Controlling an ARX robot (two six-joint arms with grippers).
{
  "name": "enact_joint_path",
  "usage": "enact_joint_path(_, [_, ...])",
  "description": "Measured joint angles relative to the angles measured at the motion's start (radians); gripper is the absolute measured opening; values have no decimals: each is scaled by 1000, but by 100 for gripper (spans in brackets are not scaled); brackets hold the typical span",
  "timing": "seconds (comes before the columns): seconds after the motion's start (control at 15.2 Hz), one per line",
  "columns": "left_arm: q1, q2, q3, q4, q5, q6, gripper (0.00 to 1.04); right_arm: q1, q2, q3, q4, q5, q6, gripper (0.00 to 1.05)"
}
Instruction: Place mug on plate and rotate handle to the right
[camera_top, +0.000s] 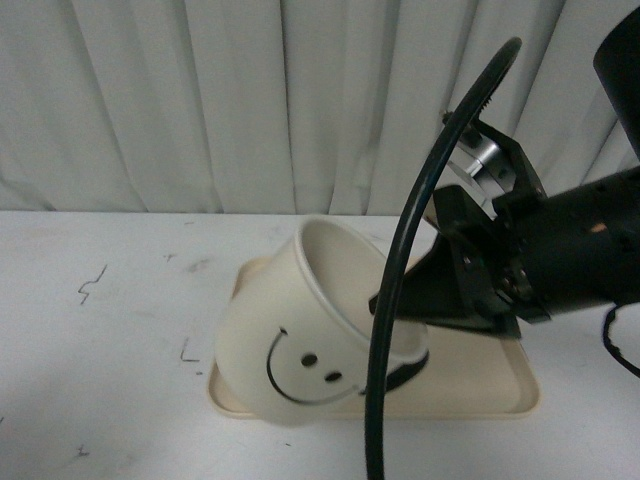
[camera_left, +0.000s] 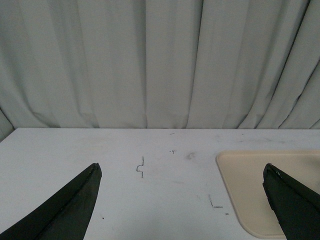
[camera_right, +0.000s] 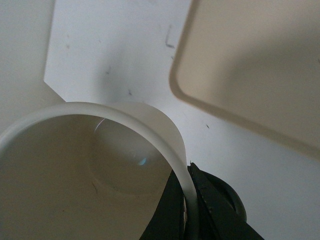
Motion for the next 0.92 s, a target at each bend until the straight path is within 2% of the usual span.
enact_joint_path(0.13, [0, 0, 0, 0, 0, 0, 98, -46, 10, -2, -128, 40, -92, 3])
enact_joint_path(0.46, [0, 0, 0, 0, 0, 0, 98, -169, 117, 111, -189, 150, -217, 3])
enact_joint_path(0.92, [0, 0, 0, 0, 0, 0, 98, -185, 251, 291, -291, 288, -326, 3])
